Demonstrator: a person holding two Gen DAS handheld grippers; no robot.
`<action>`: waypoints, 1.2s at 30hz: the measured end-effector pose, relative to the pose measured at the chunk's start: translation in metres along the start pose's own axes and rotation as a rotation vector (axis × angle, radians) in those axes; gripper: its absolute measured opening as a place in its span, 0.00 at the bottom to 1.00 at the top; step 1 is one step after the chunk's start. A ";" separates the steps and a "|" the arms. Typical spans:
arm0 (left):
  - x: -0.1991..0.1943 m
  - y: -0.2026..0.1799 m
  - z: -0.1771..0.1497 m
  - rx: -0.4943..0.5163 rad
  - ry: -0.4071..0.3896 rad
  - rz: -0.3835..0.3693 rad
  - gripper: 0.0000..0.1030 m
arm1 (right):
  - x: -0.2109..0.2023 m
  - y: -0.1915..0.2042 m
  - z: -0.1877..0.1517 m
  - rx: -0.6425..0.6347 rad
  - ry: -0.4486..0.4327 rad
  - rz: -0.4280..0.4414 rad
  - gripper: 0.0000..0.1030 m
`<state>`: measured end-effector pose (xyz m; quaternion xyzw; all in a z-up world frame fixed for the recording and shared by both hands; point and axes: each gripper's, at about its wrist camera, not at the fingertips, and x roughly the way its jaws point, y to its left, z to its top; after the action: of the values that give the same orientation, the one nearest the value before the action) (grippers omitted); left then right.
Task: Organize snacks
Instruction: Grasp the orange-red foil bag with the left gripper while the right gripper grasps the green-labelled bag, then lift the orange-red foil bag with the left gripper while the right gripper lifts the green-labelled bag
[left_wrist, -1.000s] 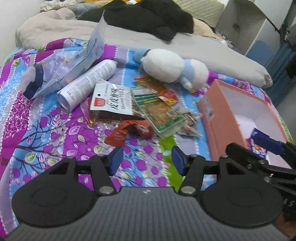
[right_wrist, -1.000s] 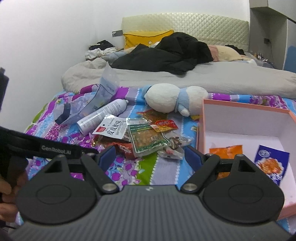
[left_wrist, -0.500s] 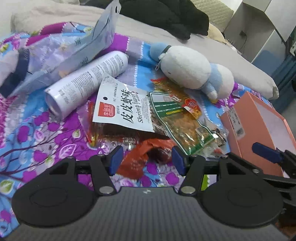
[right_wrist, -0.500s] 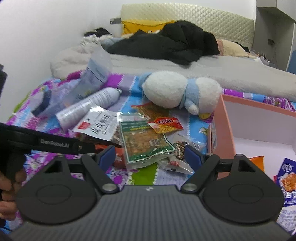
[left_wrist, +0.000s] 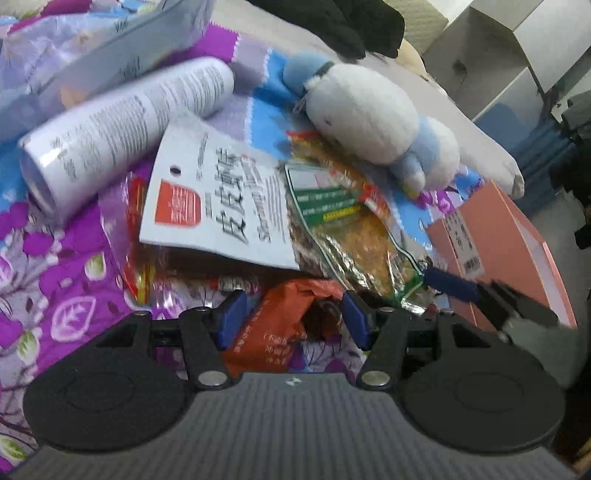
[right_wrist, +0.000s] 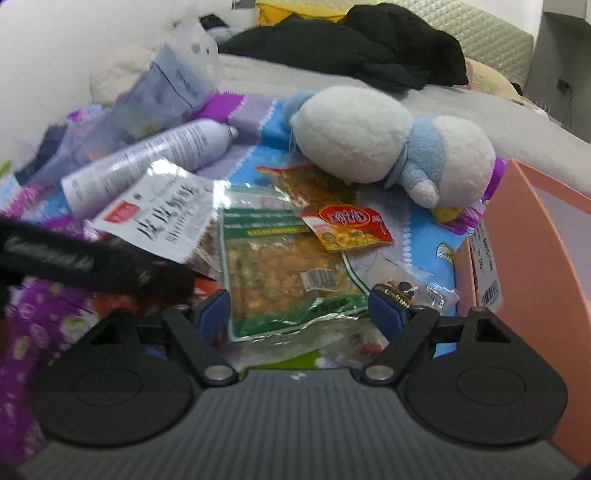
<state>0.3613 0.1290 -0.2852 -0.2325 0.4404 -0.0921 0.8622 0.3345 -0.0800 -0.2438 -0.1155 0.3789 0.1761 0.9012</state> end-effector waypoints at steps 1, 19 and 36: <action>0.000 0.003 -0.002 -0.013 -0.006 -0.002 0.55 | 0.002 -0.002 0.000 0.000 0.000 0.010 0.82; -0.042 0.002 -0.032 -0.123 -0.013 0.041 0.40 | -0.005 0.014 0.001 -0.098 0.086 0.098 0.54; -0.110 -0.023 -0.099 -0.115 -0.033 0.132 0.40 | -0.091 0.038 -0.048 -0.113 0.163 0.099 0.44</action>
<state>0.2175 0.1166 -0.2453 -0.2537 0.4453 -0.0058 0.8587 0.2288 -0.0825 -0.2141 -0.1611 0.4456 0.2315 0.8496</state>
